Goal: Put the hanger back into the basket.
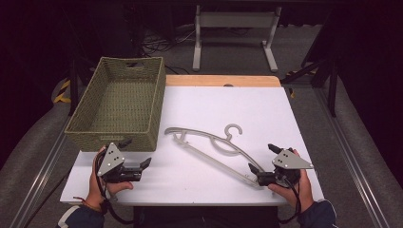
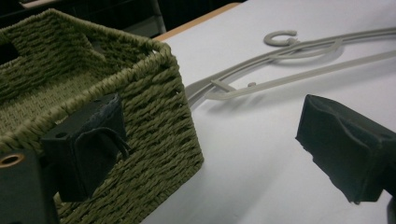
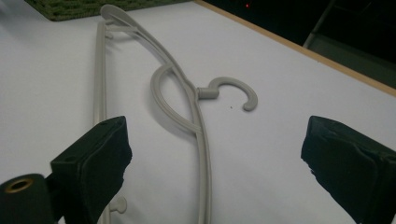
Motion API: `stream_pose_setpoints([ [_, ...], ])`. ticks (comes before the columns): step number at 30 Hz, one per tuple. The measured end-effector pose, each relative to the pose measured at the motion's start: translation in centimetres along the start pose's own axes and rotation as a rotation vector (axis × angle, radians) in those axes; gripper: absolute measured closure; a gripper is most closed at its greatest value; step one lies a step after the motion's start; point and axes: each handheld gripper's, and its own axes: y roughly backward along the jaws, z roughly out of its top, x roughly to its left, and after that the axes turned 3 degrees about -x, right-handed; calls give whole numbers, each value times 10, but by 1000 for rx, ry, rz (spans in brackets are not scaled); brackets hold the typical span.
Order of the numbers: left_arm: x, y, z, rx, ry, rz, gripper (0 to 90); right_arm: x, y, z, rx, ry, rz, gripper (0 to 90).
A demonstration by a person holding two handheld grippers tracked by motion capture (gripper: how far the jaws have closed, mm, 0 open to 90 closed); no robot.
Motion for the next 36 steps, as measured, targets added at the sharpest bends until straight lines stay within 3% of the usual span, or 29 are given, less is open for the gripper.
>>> stream_pose_setpoints([
  [4,-2,-1,-1,8,-8,-6,94,-4,-4,-3,62,-44,61,109],
  [7,-4,-3,-2,12,-4,-20,95,-5,-4,-3,76,-49,92,146],
  [10,-9,-6,-4,29,-6,-47,102,-6,-7,-4,142,-47,118,204],
  [13,-13,-9,-5,50,-31,-65,104,-6,-12,-5,208,-45,90,233],
  [19,-17,-13,-6,71,-32,-100,108,-10,-21,-10,332,-85,113,347],
  [23,-17,-16,-7,83,-23,-105,112,-11,-24,-12,365,-88,128,404],
  [25,-16,-17,-7,88,-26,-108,114,-13,-27,-14,382,-120,128,485],
  [27,-16,-17,-7,89,-25,-110,115,-16,-30,-16,391,-172,157,528],
  [31,-17,-19,-7,97,-22,-121,123,-18,-35,-12,417,-166,132,666],
  [36,-16,-23,-5,102,-17,-129,129,-19,-45,-2,495,-107,157,756],
])
